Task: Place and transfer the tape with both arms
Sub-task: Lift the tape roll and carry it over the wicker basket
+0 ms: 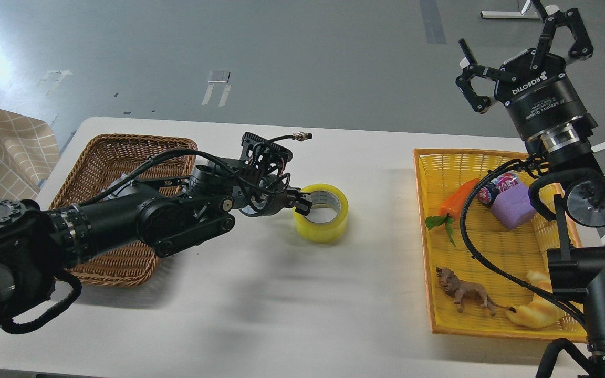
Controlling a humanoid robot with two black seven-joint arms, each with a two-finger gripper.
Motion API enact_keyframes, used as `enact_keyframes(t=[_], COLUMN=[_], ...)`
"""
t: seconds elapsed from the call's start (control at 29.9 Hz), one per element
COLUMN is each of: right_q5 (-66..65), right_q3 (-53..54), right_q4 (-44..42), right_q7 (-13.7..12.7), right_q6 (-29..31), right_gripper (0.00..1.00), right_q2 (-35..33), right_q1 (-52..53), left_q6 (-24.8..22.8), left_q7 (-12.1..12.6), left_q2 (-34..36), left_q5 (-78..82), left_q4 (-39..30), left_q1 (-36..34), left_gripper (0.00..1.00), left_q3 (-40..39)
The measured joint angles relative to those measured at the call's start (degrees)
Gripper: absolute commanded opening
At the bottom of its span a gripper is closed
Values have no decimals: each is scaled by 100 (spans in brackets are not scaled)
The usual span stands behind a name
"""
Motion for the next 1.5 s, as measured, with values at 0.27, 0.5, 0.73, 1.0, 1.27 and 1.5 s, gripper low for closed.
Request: enact_keyframes(t=[0.27,0.5,0.73,1.0,1.27,1.5], right_q5=[0,0,3,18,18,18], right_q3=[2,2,18,20,20,9], right_q4=[0,-25,-28,-32,-41,-42], right_q7=[0,0,0,0,0,0], right_q6=[0,0,0,0,0,0], right_gripper=[99,99,99,98,99,99], right_q2=[0,0,0,0,0,0], right_q1=[-5,3,15,38,13,2], left_q6=[37,41,16,-7,-13,-17], left_q7=[-52,-177,-438,-621,-895,-1130], left_q2=[208,654,1481,2582,3614,4201], left_q5=[73,-5,-28,-18,4,17], left_q4=[-44,-130,-220,-761,-1027,-1041], left_q1=[-130,-453,-770,-829,-814,-581], left_gripper=[0,0,0,0,0,0], left_q3=[-33,-52,-56,-36,-23,-9])
